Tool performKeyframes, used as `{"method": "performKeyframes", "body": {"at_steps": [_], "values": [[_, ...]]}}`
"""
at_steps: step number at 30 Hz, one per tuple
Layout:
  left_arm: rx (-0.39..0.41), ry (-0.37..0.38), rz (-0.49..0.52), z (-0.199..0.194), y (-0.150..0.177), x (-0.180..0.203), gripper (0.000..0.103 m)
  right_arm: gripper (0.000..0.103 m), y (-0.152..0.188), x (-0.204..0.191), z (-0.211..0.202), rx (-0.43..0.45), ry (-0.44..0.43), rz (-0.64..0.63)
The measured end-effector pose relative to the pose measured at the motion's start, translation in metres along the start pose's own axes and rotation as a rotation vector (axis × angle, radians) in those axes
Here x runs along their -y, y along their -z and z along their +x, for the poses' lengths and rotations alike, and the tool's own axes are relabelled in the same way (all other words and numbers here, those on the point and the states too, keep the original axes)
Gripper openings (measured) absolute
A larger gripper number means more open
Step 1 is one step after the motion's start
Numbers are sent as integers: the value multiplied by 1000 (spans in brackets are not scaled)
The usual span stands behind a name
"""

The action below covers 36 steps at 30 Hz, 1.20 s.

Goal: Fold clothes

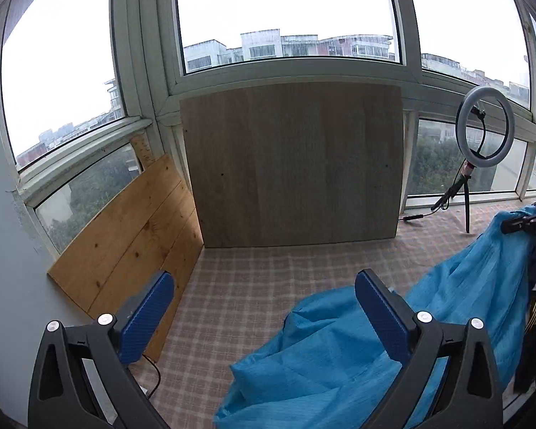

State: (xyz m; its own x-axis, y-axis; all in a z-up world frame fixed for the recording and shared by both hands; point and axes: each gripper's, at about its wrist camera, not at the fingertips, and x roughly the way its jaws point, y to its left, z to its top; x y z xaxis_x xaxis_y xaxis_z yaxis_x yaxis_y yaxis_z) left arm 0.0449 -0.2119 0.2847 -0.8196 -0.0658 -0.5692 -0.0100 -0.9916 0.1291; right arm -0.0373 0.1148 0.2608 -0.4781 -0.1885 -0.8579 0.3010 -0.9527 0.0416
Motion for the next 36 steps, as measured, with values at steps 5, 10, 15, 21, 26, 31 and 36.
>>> {"method": "performKeyframes", "body": {"at_steps": [5, 10, 15, 21, 26, 31, 36], "values": [[-124, 51, 73, 56, 22, 37, 101, 19, 100, 57, 18, -7, -236, 271], [-257, 188, 171, 115, 36, 84, 91, 46, 167, 91, 3, 12, -330, 464], [-400, 368, 319, 173, 46, 138, 91, 46, 217, 91, -17, -26, -236, 499], [-576, 496, 460, 203, 86, 192, 14, 47, 234, 101, -22, -3, -229, 571], [-475, 479, 329, 177, 73, 159, 0, 56, 202, 100, -23, 23, -47, 474], [-283, 275, 89, 134, 43, 41, 0, 59, 169, 97, -10, 92, -79, 409], [-334, 295, 66, 124, 51, 5, 1, 65, 139, 98, 1, 112, -174, 401]]}}
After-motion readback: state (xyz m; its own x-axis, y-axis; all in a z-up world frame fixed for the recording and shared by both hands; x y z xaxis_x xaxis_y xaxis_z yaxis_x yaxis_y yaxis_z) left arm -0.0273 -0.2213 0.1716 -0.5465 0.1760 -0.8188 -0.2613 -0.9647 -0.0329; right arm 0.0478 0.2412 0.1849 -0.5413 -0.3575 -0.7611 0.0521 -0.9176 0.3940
